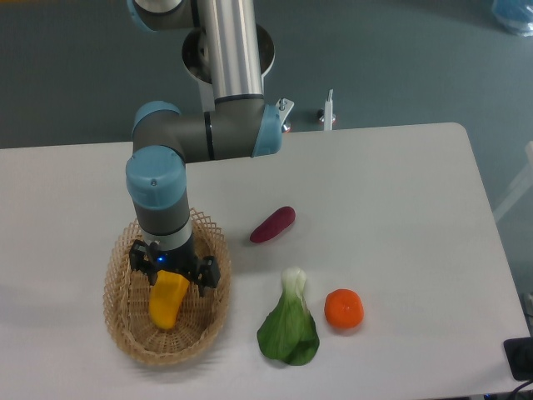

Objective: Place the mango in the basket
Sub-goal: 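Lower the mango into the basket and open the gripper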

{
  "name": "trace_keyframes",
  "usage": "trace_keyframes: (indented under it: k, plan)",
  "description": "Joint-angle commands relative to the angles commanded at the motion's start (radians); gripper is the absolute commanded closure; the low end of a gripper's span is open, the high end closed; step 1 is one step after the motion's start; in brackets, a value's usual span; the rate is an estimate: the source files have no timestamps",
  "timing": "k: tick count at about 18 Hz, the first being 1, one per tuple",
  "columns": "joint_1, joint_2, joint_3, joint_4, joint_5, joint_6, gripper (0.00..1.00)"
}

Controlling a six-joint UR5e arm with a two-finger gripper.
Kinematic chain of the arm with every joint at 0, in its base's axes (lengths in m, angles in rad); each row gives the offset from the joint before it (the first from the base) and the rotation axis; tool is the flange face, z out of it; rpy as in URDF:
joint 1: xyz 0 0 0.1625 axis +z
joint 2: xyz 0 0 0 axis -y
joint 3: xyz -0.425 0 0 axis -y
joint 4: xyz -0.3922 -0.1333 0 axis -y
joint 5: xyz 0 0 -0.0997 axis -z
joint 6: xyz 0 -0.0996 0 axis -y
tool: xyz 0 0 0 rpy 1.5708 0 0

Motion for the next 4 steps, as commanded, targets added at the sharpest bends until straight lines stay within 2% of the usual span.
trace_keyframes:
  k: [4]
  plan:
    - [0.011,0.015,0.0,0.0,0.002,0.002,0.0]
